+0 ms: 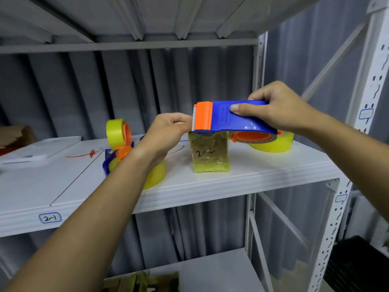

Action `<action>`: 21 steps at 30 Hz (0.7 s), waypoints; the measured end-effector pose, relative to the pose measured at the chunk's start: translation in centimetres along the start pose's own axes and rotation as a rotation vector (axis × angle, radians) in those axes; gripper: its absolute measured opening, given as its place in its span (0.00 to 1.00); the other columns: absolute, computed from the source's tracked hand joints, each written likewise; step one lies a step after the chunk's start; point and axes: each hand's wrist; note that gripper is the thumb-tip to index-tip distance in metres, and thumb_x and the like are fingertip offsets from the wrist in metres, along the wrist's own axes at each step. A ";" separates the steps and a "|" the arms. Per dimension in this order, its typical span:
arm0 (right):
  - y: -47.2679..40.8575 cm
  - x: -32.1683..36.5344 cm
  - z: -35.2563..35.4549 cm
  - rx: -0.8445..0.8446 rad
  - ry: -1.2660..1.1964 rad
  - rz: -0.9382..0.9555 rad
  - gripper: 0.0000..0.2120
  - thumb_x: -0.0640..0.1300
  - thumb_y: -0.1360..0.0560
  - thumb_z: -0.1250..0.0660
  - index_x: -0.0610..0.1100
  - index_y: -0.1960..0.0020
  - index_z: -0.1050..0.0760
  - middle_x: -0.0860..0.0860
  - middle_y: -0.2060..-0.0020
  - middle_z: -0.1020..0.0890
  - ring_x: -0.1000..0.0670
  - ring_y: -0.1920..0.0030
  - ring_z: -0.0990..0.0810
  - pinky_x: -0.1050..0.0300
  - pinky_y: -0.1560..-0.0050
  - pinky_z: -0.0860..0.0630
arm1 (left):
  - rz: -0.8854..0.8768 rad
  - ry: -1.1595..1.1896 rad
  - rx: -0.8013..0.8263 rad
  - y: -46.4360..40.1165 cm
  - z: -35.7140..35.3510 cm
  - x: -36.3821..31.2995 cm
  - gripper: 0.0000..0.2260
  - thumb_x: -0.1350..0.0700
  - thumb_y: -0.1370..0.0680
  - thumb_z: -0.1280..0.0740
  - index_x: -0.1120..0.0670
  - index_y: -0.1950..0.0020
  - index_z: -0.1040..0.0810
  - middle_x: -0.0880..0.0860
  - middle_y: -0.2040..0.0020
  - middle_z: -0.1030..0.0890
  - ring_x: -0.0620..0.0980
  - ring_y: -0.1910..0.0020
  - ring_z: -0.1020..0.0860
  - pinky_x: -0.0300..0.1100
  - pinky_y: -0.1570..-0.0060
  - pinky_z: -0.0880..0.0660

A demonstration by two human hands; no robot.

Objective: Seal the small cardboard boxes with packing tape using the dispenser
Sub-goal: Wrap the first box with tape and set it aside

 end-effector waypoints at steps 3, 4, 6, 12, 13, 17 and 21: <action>0.0 0.0 0.2 0.010 -0.001 -0.001 0.20 0.59 0.27 0.26 0.45 0.68 0.18 0.48 0.72 0.18 0.49 0.70 0.19 0.54 0.64 0.25 | 0.019 -0.041 -0.042 -0.1 0.1 -0.1 0.02 0.54 0.23 0.26 0.50 0.54 0.14 0.44 0.57 0.13 0.39 0.53 0.16 0.32 0.56 0.24; 0.0 0.0 0.2 0.013 -0.002 -0.001 0.20 0.59 0.27 0.27 0.45 0.68 0.18 0.49 0.72 0.18 0.51 0.70 0.20 0.56 0.65 0.25 | 0.018 -0.063 -0.054 -0.1 0.1 -0.2 0.02 0.55 0.23 0.27 0.50 0.54 0.14 0.45 0.57 0.13 0.40 0.54 0.16 0.34 0.54 0.23; -0.1 -0.1 0.1 0.022 -0.002 -0.005 0.18 0.60 0.27 0.27 0.48 0.68 0.17 0.51 0.73 0.19 0.55 0.72 0.21 0.63 0.68 0.27 | 0.014 -0.150 -0.076 0.0 0.1 -0.5 0.03 0.56 0.22 0.29 0.51 0.54 0.15 0.46 0.57 0.13 0.42 0.53 0.16 0.39 0.50 0.21; 0.3 -0.7 1.0 0.038 -0.022 -0.029 0.23 0.67 0.32 0.28 0.46 0.64 0.17 0.48 0.71 0.18 0.54 0.71 0.21 0.66 0.71 0.27 | 0.014 -0.278 -0.092 0.5 1.1 -0.5 0.07 0.57 0.18 0.34 0.50 0.55 0.20 0.46 0.62 0.14 0.44 0.51 0.17 0.43 0.48 0.24; 0.5 -0.8 1.2 0.043 -0.033 -0.043 0.25 0.69 0.33 0.29 0.45 0.64 0.16 0.47 0.71 0.18 0.53 0.71 0.20 0.67 0.72 0.27 | 0.021 -0.265 -0.074 0.6 1.2 -0.4 0.06 0.56 0.18 0.34 0.50 0.55 0.21 0.44 0.63 0.14 0.43 0.51 0.17 0.43 0.46 0.24; 0.7 -1.0 2.0 0.075 -0.002 -0.067 0.25 0.69 0.34 0.29 0.47 0.65 0.16 0.51 0.73 0.18 0.55 0.73 0.21 0.70 0.74 0.29 | 0.031 -0.307 -0.117 0.4 1.6 0.2 0.07 0.57 0.18 0.35 0.49 0.55 0.21 0.43 0.64 0.15 0.46 0.51 0.17 0.48 0.45 0.21; 1.0 -2.1 3.5 0.028 0.069 -0.147 0.26 0.69 0.36 0.29 0.45 0.67 0.18 0.48 0.75 0.21 0.55 0.75 0.25 0.61 0.71 0.30 | 0.045 -0.346 -0.162 0.1 2.3 1.3 0.06 0.58 0.19 0.36 0.51 0.54 0.21 0.44 0.63 0.15 0.49 0.51 0.17 0.48 0.46 0.21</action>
Point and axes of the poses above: each hand's wrist, its own y-axis away from the middle knuckle, its own z-axis out of the back of the hand, x = y × z
